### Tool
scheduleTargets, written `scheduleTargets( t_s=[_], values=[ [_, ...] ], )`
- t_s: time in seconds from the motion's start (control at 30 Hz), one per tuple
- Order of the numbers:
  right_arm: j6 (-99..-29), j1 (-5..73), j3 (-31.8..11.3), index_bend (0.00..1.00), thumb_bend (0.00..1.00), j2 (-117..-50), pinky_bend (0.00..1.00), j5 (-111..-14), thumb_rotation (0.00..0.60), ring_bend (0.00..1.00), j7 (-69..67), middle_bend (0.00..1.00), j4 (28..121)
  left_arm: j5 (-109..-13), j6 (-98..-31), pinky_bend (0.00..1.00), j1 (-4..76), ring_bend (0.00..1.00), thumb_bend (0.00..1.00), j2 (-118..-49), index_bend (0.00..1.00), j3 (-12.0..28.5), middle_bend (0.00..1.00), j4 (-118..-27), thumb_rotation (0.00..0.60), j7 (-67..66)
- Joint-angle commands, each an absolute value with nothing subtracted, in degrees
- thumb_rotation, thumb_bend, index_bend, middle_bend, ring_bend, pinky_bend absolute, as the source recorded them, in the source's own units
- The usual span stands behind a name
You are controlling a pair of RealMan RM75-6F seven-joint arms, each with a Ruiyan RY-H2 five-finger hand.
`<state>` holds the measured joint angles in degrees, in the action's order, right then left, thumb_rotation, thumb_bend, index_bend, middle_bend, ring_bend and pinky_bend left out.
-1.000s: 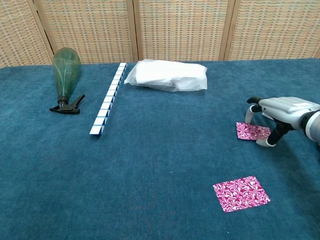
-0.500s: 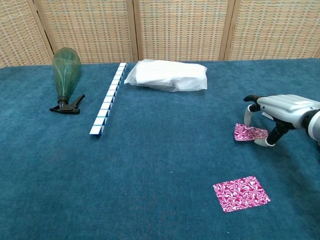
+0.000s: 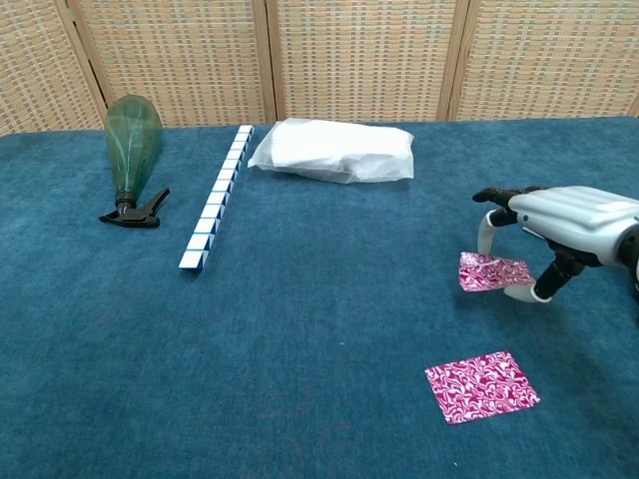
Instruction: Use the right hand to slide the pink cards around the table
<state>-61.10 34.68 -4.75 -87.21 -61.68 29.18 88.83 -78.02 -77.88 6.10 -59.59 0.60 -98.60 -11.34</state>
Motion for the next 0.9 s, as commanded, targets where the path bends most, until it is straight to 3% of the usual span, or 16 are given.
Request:
scheduleTargets(
  t_s=[0.03,0.57,0.9],
  values=[
    [-62.9,33.4,-3.0,0.63,0.35,-86.0,0.02,-64.1,0.600,0.00,29.8,0.00,91.3,-78.1,-77.9,0.00,6.1,0.00,0.01,-59.6,0.00,0.6,0.00,-98.6,0.600,-11.3],
    [-68.0,28.4,4.6,0.63,0.35,-86.5,0.02,-75.3,0.600,0.00,34.2,0.00,98.3,-78.3,-78.0,0.00,6.0,0.00,0.01,-59.6,0.00,0.5,0.00,-98.5,0.600,-11.1],
    [-66.2,27.8,4.0,0.63,0.35,-89.4,0.02,-74.9,0.600,0.00,35.6,0.00,95.7,-78.2,-78.0,0.00,6.0,0.00,0.01,-59.6,0.00,0.6,0.00,-98.5,0.600,-11.1]
  ],
)
